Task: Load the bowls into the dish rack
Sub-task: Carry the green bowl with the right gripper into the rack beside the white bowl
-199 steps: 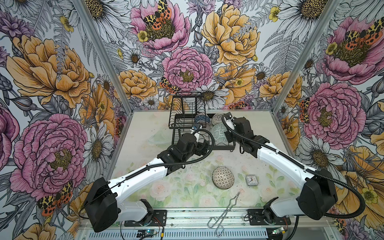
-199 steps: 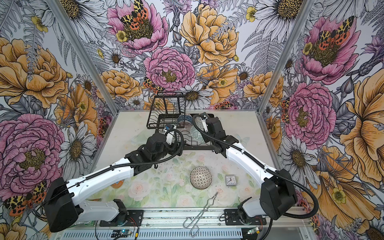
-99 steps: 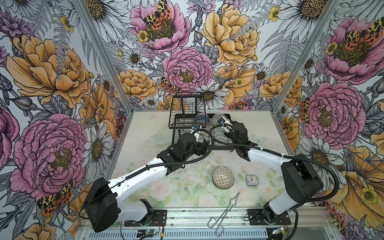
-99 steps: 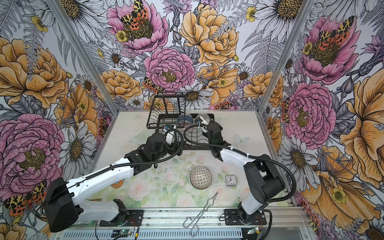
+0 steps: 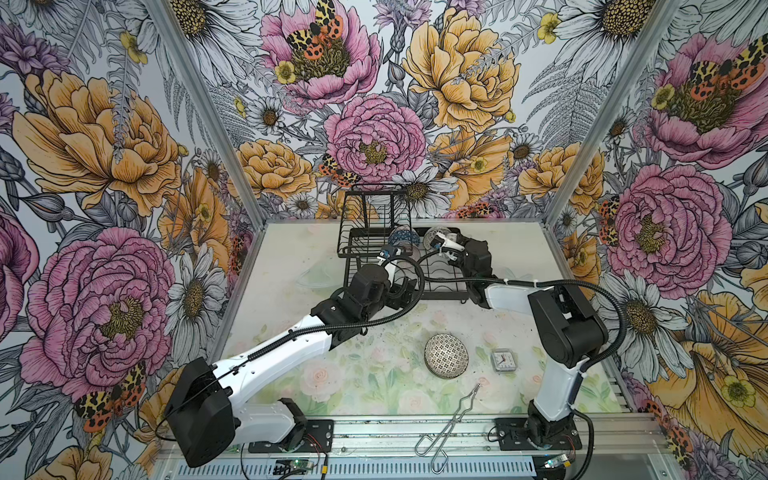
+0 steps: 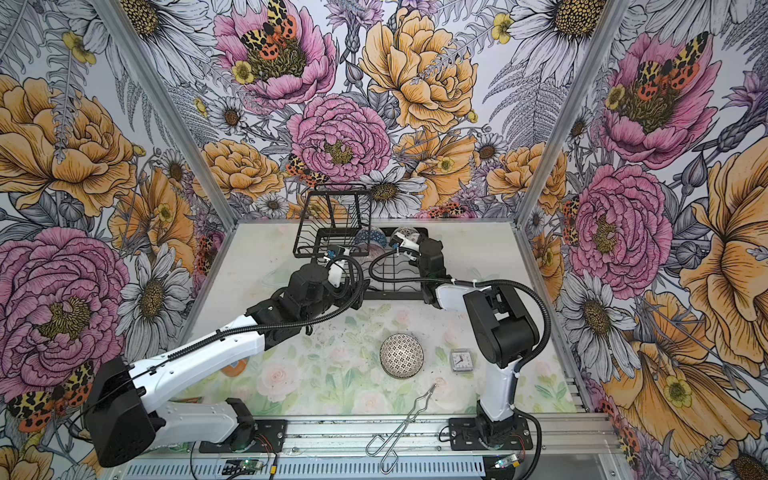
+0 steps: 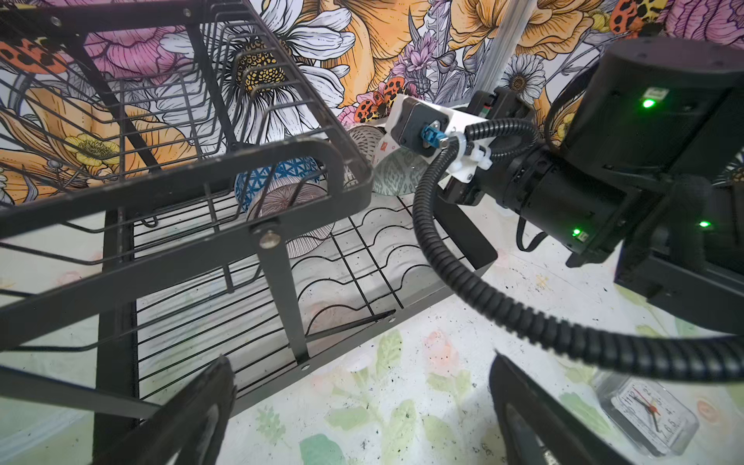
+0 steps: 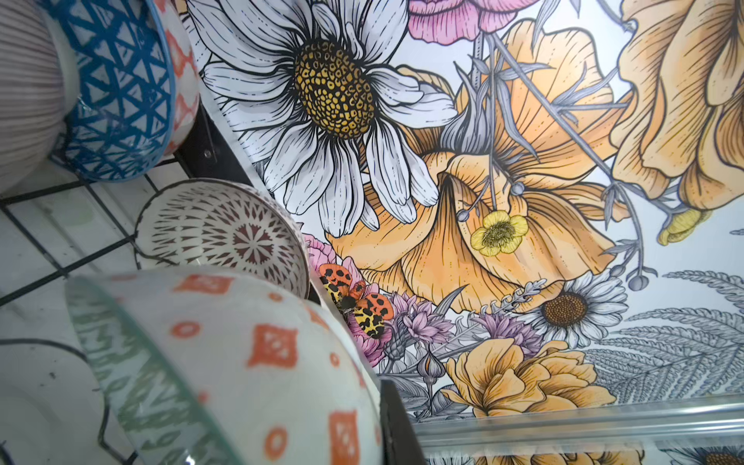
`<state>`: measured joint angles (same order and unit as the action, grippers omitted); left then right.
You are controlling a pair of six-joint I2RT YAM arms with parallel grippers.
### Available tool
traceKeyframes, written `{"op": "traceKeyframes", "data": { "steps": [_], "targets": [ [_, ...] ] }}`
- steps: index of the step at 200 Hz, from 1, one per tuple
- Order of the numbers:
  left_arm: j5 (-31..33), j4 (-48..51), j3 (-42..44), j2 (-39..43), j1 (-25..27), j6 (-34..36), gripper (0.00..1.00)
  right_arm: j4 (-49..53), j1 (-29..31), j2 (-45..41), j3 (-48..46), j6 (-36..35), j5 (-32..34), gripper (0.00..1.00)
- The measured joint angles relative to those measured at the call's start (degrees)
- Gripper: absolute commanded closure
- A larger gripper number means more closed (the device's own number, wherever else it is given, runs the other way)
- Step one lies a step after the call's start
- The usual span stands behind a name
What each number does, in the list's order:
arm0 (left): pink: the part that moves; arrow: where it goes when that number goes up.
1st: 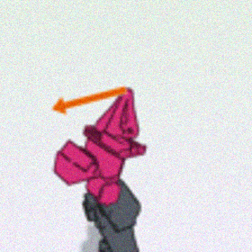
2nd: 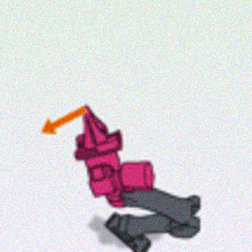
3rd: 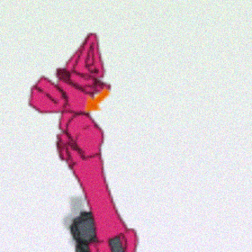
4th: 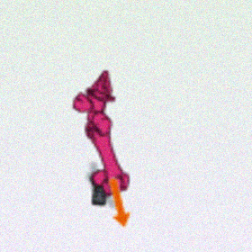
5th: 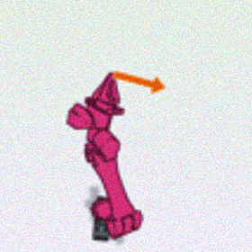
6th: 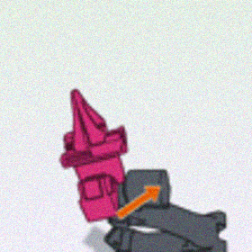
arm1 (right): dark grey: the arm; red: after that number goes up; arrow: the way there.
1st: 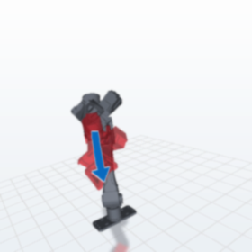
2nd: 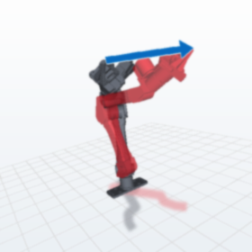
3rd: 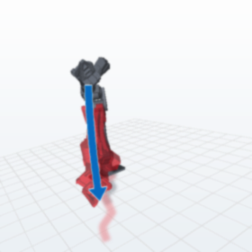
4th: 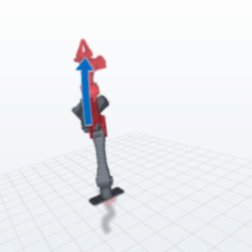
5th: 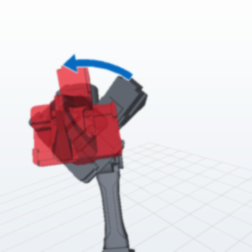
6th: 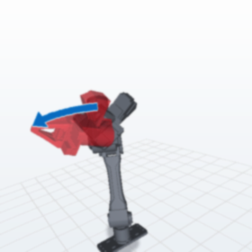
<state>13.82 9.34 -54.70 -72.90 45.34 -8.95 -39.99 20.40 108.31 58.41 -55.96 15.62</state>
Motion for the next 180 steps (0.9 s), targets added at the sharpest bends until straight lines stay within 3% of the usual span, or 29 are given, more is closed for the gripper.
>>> {"op": "traceKeyframes", "data": {
  "steps": [61, 180],
  "targets": [
    [-0.22, 0.33, 0.07, 0.07, -0.13, 0.0, 0.01, -3.74, -0.09, 5.88, 3.08, -5.27, -3.89, 1.0],
    [-0.22, 0.83, 0.44, 0.07, -0.15, 0.0, 0.01, -6.99, -0.13, 10.67, 4.59, -11.32, -5.01, 1.0]
  ]
}}
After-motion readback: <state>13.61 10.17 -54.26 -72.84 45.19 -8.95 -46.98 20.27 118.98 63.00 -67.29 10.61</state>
